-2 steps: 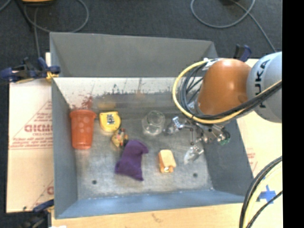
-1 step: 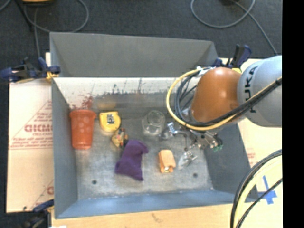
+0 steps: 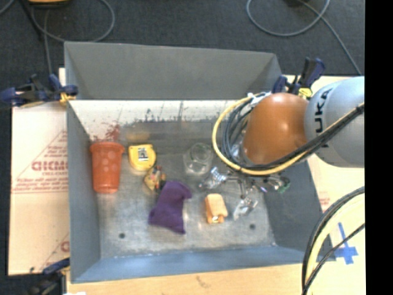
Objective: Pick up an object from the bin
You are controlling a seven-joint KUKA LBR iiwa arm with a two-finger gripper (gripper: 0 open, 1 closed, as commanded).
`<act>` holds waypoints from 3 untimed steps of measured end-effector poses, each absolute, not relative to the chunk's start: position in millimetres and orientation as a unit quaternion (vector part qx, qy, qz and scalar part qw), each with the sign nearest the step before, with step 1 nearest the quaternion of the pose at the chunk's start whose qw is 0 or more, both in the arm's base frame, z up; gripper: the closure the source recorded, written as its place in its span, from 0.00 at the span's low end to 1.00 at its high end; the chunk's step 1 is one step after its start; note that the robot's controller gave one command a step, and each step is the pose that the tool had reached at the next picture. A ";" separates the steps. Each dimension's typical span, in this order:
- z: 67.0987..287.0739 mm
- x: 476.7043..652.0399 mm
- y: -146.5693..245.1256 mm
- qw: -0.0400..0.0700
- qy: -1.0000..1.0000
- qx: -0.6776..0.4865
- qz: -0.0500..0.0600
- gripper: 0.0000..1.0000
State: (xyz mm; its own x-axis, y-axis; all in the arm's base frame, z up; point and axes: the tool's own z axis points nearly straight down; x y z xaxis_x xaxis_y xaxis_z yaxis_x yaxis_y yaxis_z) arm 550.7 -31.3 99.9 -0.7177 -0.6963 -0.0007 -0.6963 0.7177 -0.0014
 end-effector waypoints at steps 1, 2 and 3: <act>79.4 541.8 -40.9 -0.003 0.883 -0.469 -0.003 1.00; 79.4 541.8 -40.9 -0.003 0.883 -0.469 -0.003 1.00; 80.8 541.2 -41.3 -0.002 0.883 -0.469 -0.003 1.00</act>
Offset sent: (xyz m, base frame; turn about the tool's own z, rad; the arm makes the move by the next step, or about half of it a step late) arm 0.0000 0.0000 0.0000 0.0000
